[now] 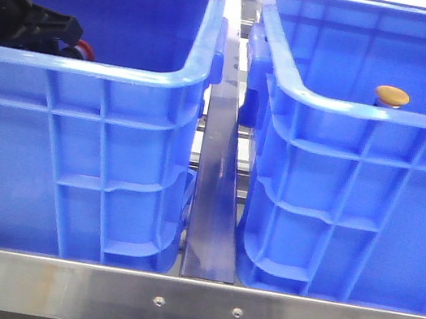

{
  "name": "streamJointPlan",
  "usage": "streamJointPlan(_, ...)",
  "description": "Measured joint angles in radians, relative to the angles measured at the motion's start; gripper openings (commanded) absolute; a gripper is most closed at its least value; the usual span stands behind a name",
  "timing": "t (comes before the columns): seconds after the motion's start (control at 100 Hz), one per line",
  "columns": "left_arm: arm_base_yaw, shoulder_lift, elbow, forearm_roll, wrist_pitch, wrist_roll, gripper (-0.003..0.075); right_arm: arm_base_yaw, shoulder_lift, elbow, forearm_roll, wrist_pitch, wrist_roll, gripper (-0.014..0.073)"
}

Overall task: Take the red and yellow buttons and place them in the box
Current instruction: 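Grasp a red-capped button in the button crate with the left gripper, then pass the red button from the left gripper to the right gripper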

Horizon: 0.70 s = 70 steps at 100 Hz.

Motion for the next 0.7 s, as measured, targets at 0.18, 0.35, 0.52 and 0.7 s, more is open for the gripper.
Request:
streamJointPlan(0.18,0.0,-0.024,0.0,0.0,0.008,0.002,0.0097,0.0,0.0,0.0,0.018,0.017,0.0,0.0404)
streamJointPlan(0.35,-0.029,-0.106,0.0,0.006,0.042,0.002,0.0097,0.0,0.0,0.0,0.101,0.117,0.0,0.0404)
streamJointPlan(0.52,-0.115,-0.212,0.0,0.013,0.077,0.002,0.0097,0.0,0.0,0.0,0.191,0.229,0.0,0.0404)
streamJointPlan(0.7,-0.216,-0.326,0.0,0.015,0.127,0.002,0.0097,0.015,0.0,-0.005,0.265,0.312,0.0,0.0428)
